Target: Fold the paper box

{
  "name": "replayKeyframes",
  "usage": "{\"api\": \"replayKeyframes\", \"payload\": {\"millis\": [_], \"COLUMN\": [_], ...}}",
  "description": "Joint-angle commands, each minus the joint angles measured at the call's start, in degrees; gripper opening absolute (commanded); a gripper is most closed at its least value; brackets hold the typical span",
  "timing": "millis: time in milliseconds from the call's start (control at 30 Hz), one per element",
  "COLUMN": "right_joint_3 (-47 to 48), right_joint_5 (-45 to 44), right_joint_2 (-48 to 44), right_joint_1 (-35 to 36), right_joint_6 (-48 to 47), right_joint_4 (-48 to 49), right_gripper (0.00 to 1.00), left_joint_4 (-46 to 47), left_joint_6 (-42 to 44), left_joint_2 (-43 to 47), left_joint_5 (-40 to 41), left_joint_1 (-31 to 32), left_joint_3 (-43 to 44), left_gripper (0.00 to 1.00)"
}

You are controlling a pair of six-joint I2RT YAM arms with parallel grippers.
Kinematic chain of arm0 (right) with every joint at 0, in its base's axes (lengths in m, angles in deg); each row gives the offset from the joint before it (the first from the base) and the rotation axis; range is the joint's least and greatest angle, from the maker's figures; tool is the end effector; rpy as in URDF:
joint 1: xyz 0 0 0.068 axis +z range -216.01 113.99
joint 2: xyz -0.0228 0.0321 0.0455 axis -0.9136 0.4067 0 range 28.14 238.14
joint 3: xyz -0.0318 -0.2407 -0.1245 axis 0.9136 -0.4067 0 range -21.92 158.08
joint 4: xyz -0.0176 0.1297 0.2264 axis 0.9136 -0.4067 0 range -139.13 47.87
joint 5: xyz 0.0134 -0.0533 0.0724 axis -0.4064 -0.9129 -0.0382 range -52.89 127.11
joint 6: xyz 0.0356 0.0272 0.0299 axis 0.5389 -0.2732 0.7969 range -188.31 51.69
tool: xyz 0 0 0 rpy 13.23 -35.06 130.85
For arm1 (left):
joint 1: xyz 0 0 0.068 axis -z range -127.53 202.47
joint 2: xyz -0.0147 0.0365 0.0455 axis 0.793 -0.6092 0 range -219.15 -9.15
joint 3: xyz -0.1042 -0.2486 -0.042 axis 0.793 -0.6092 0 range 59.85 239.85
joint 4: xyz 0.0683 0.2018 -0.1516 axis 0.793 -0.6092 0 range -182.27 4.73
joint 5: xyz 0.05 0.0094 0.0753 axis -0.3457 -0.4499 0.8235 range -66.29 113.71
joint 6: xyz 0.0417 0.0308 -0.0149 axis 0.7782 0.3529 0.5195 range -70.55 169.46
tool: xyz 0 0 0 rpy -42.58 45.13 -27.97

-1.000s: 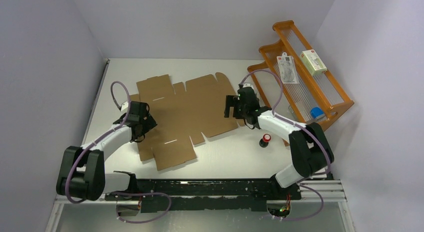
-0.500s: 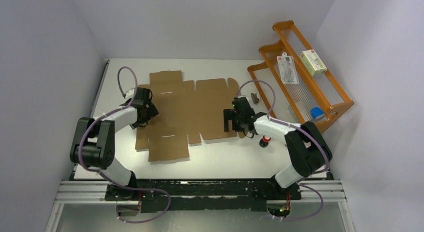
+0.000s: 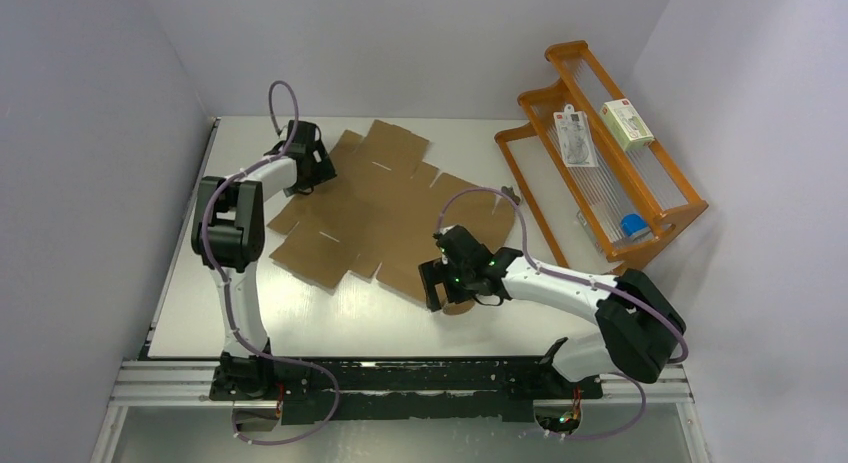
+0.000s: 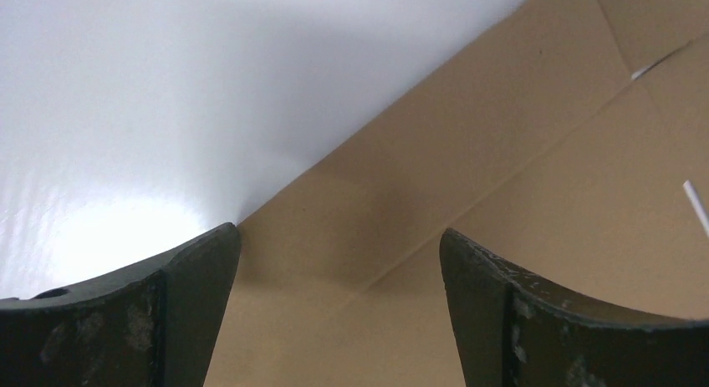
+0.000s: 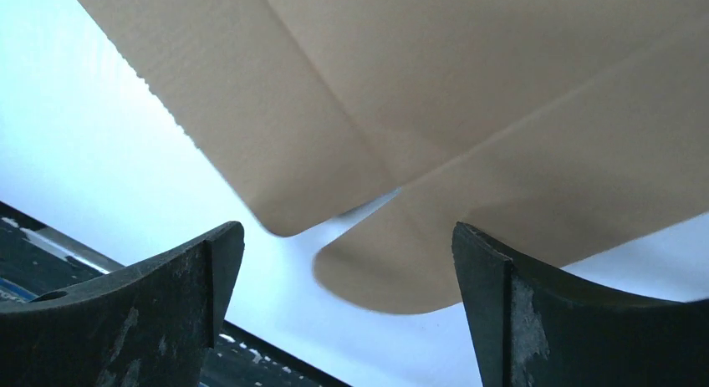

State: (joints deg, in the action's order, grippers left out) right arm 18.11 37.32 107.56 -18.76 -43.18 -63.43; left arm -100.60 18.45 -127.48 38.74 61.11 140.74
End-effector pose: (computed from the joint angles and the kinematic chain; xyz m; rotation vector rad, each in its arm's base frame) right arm 0.1715 0.1856 0.1683 -0.5191 2.6494 0.4208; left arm 0.4381 -0.0573 0.1583 -0.5808 2.3784 0.0241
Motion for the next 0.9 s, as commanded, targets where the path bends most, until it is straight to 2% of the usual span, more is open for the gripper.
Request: {"api": "replayKeyframes", "payload": {"millis": [0,133,267,400,500,600,700,867], "right_joint_3": [7.17,16.29,21.35,23.50,25.08,25.46,23.69,19.23], "right_joint_5": [0.30,-4.62,-1.75,1.31,0.86,-1.57,-3.06,-1.24], "right_joint_2": [-1.13,1.55,4.74,9.82,14.65,17.80,18.50,18.24], "right_joint_1": [0.08,-2.43,-8.93,-16.22,-19.62,-20.67,-20.68,-20.57], "right_joint_6": [-3.53,-9.18,-11.05,-9.35,-8.02,-8.01,-7.36,-7.09], "right_joint_4": [-5.84,-8.26,-4.85,2.11,3.31,2.86,2.77,3.29], "right_gripper": [1.00,1.00,1.00,1.00,1.00,1.00,1.00,1.00], "left_joint_4": [-4.76,-4.49,-2.38,-1.59,-0.33,-0.66,-0.64,1.81], "left_joint_6": [2.56,0.84,-3.02,-6.76,-8.12,-8.71,-8.97,-10.03], "left_joint_2": [-2.65,6.03,17.80,27.88,34.54,38.72,41.98,40.46], "left_joint_5": [-6.36,-2.65,0.76,-2.45,-5.81,-9.69,-9.38,-9.81], "left_joint_1": [1.62,1.51,1.55,1.86,2.63,3.33,5.22,5.50], "left_joint_3": [7.89,4.44,-5.96,-16.05,-24.22,-30.23,-35.53,-39.03], "left_gripper": [0.94,0.95,0.97,0.97,0.97,0.97,0.97,0.96]}}
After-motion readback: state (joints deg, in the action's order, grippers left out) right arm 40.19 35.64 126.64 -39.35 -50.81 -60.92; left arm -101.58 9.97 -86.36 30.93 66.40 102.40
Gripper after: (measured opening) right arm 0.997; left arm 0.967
